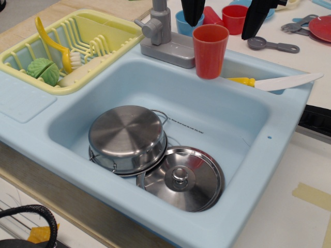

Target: Put cup from anywhere into sink

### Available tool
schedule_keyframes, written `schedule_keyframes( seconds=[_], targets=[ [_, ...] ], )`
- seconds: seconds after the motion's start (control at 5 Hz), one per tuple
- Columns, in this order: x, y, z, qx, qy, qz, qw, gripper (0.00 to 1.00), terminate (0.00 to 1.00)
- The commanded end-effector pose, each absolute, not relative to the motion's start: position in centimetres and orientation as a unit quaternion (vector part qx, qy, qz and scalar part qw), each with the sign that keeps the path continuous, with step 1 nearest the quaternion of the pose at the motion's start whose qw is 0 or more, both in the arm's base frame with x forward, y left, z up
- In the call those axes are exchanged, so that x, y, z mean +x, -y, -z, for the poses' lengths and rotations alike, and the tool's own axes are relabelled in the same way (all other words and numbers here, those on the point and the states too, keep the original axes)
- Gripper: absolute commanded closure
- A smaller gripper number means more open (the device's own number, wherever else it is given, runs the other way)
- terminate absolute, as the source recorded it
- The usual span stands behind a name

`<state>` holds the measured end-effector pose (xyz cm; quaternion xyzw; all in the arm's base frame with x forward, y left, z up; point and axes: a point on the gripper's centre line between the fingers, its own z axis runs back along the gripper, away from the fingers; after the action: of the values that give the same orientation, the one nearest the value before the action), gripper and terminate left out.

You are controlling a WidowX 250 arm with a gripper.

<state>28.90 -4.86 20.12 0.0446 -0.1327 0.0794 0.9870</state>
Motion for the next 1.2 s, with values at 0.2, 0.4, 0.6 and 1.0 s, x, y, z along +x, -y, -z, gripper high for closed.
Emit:
schedule_keyframes(
  seconds=[0.2, 0.4, 0.6, 1.0],
  targets=[
    [30.6, 4.0, -19.6, 0.041, 0.136, -0.059, 0.988, 0.00, 0.00],
    [31.8, 3.5, -18.8, 0.035, 0.153, -0.048, 0.987, 0.00, 0.00],
    [32.0, 3.3, -18.8, 0.037, 0.160, -0.045, 0.985, 0.00, 0.00],
    [32.8, 2.8, -17.4, 0.008, 0.174, -0.046, 0.984, 0.00, 0.00]
  ],
)
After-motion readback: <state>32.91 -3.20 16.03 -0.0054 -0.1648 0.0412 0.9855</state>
